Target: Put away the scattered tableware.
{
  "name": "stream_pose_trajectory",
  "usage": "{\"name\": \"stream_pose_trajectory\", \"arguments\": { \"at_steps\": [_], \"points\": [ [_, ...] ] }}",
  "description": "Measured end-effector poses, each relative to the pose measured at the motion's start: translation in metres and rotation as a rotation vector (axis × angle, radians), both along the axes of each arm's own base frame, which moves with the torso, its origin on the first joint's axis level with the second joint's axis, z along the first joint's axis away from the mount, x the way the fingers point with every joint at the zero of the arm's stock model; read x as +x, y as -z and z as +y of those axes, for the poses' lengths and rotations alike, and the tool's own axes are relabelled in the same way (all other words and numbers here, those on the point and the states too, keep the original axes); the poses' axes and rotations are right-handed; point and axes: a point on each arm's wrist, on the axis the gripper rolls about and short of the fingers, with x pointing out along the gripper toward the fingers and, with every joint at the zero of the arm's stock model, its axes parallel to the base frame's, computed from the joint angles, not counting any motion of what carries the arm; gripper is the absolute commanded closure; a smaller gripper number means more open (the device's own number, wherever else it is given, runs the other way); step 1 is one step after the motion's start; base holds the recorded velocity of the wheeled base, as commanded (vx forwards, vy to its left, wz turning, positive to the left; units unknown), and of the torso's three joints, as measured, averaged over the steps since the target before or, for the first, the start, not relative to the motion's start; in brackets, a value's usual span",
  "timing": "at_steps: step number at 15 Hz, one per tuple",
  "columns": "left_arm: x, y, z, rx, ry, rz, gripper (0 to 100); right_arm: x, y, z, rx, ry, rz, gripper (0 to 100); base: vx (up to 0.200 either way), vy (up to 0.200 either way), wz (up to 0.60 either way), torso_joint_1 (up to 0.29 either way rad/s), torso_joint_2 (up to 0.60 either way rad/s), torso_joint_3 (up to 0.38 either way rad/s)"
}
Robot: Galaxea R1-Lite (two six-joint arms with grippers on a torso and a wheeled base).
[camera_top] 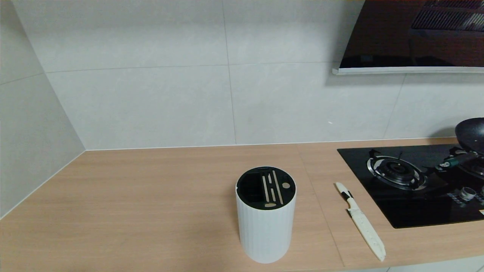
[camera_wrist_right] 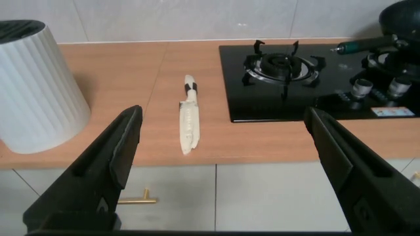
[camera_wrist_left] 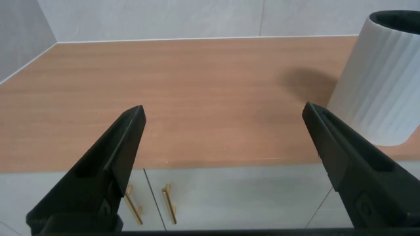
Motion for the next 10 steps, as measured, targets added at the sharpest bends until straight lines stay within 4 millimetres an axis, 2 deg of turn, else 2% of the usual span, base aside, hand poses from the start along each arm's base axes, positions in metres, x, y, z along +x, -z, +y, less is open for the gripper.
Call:
{"name": "stream_pose_trajectory", "arguments": {
  "at_steps": [3,5,8,10],
  "points": [
    [0.0,0.0,0.0,0.001,0.001,-0.001,0,-0.003,-0.033,0.0,0.005,-0.055,-0.042,0,0.0,0.0,0.0,0.0,0.0,0.0],
    [0.0,0.0,0.0,0.001,0.002,-0.001,0,0.009,-0.051,0.0,0.006,-0.1,0.031,0,0.0,0.0,0.0,0.0,0.0,0.0],
    [0.0,0.0,0.0,0.002,0.001,-0.001,0,0.039,-0.074,0.003,0.004,-0.149,0.187,0,0.0,0.0,0.0,0.0,0.0,0.0],
    [0.0,0.0,0.0,0.002,0.002,-0.001,0,0.067,-0.088,0.006,0.0,-0.165,0.274,0,0.0,0.0,0.0,0.0,0.0,0.0]
  ]
}}
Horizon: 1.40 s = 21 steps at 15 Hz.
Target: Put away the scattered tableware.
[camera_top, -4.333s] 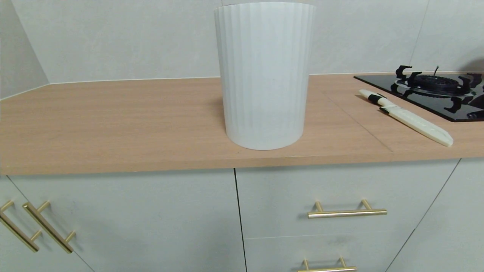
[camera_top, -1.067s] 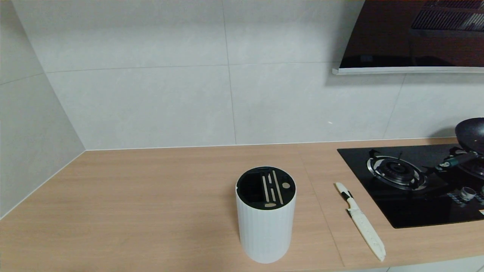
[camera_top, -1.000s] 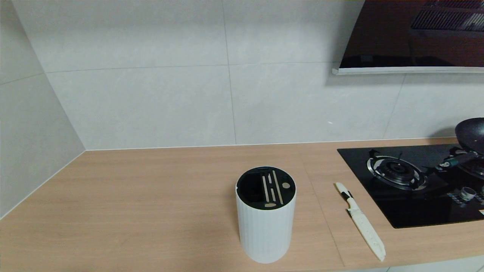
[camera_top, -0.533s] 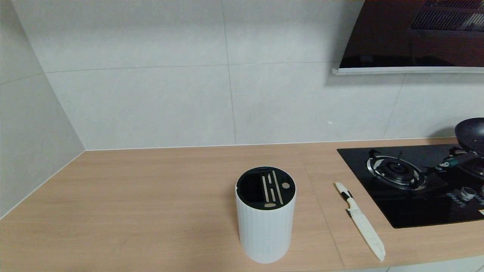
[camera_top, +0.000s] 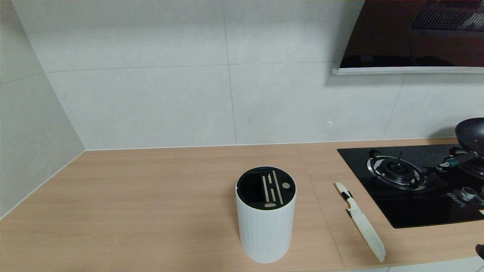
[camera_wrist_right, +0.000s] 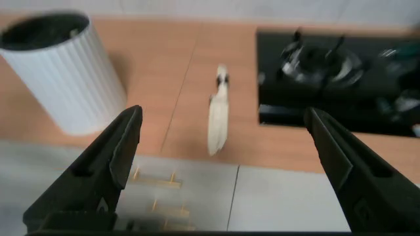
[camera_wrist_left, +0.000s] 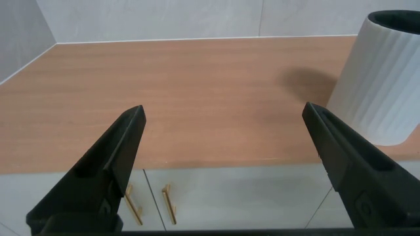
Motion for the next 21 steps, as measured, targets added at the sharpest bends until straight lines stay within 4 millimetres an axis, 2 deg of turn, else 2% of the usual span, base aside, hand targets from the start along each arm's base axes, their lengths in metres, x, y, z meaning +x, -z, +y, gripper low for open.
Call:
{"name": "stream_pose_trajectory", "arguments": {
  "at_steps": [4,8,11,14,17,21],
  "points": [
    [0.0,0.0,0.0,0.0,0.001,0.0,0,0.064,-0.011,0.011,-0.016,-0.03,0.132,0,0.0,0.0,0.0,0.0,0.0,0.0],
    [0.0,0.0,0.0,0.0,0.0,0.0,0,0.13,0.003,0.023,-0.029,-0.037,0.208,0,0.0,0.0,0.0,0.0,0.0,0.0],
    [0.0,0.0,0.0,0.0,0.0,0.0,0,0.177,0.029,0.031,-0.037,-0.036,0.25,0,0.0,0.0,0.0,0.0,0.0,0.0],
    [0.0,0.0,0.0,0.0,0.0,0.0,0,0.213,0.06,0.037,-0.043,-0.032,0.263,0,0.0,0.0,0.0,0.0,0.0,0.0],
    [0.0,0.0,0.0,0.0,0.0,0.0,0,0.234,0.096,0.041,-0.058,-0.014,0.309,0,0.0,0.0,0.0,0.0,0.0,0.0],
    [0.0,0.0,0.0,0.0,0.0,0.0,0,0.252,0.133,0.042,-0.079,0.036,0.323,0,0.0,0.0,0.0,0.0,0.0,0.0]
  ]
}}
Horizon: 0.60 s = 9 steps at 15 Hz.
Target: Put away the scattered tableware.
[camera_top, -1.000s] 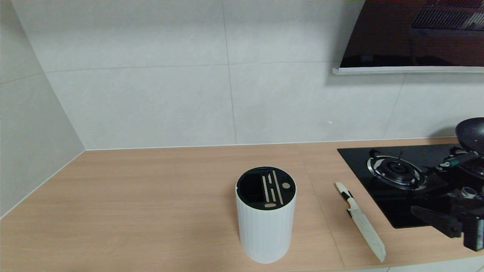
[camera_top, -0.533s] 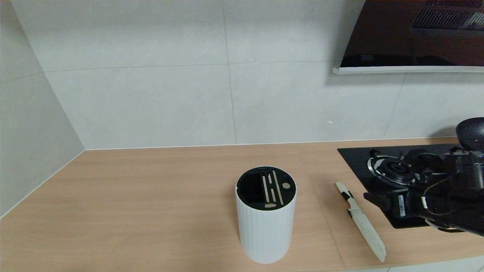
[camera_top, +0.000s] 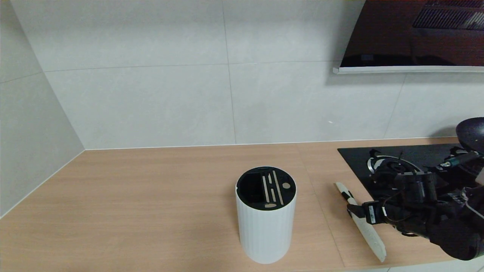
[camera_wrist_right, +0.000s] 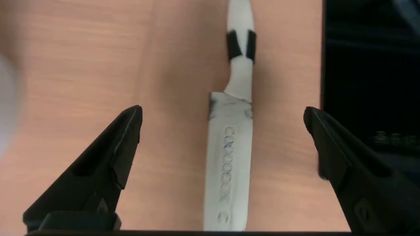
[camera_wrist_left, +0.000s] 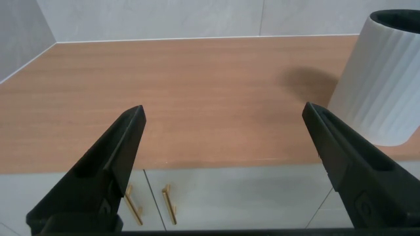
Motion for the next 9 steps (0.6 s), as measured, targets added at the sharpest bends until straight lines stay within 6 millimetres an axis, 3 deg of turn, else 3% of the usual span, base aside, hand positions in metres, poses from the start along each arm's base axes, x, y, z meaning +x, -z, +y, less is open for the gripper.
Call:
{"name": "stream_pose_trajectory", "arguments": {
  "at_steps": [5,9],
  "points": [
    [0.0,0.0,0.0,0.0,0.0,0.0,0,0.015,0.035,0.002,-0.022,0.041,-0.04,0,0.0,0.0,0.0,0.0,0.0,0.0],
    [0.0,0.0,0.0,0.0,0.0,0.0,0,0.02,0.05,0.003,-0.028,0.046,-0.024,0,0.0,0.0,0.0,0.0,0.0,0.0]
  ]
}}
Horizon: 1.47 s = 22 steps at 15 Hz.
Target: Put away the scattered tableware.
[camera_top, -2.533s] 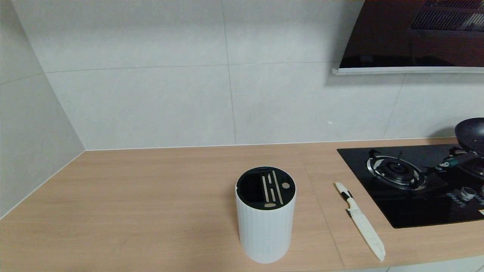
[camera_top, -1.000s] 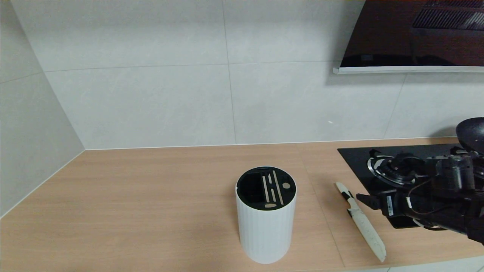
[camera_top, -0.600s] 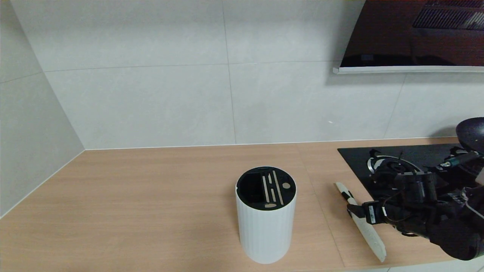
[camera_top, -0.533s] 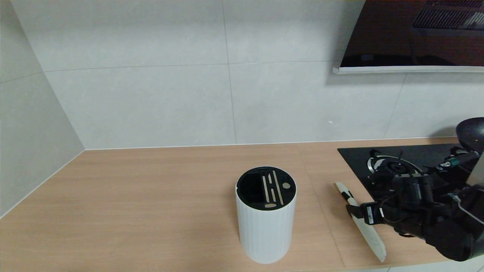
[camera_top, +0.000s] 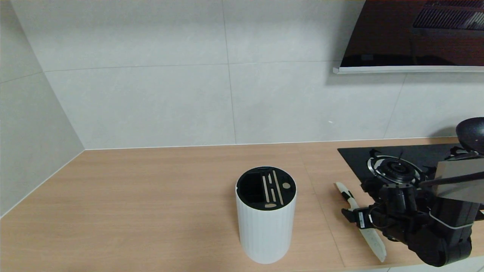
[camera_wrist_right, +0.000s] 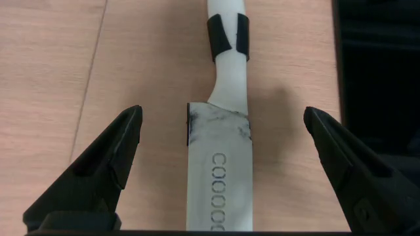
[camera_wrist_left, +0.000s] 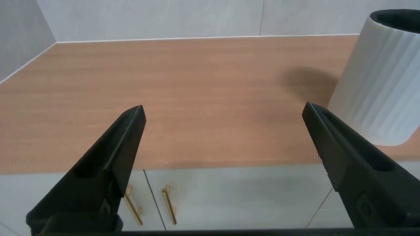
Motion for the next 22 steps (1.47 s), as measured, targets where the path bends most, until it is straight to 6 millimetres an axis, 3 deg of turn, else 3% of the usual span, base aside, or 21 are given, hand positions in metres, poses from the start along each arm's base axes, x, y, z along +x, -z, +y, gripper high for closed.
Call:
{"name": "stream_pose_trajectory", "arguments": {
  "at_steps": [12,13,22],
  "points": [
    [0.0,0.0,0.0,0.0,0.0,0.0,0,0.008,0.017,0.0,-0.002,0.024,0.005,0,0.0,0.0,0.0,0.0,0.0,0.0],
    [0.0,0.0,0.0,0.0,0.0,0.0,0,0.008,0.017,0.0,-0.003,0.026,0.005,100,0.0,0.0,0.0,0.0,0.0,0.0],
    [0.0,0.0,0.0,0.0,0.0,0.0,0,0.009,0.021,0.0,-0.003,0.031,0.011,100,0.0,0.0,0.0,0.0,0.0,0.0]
  ]
}}
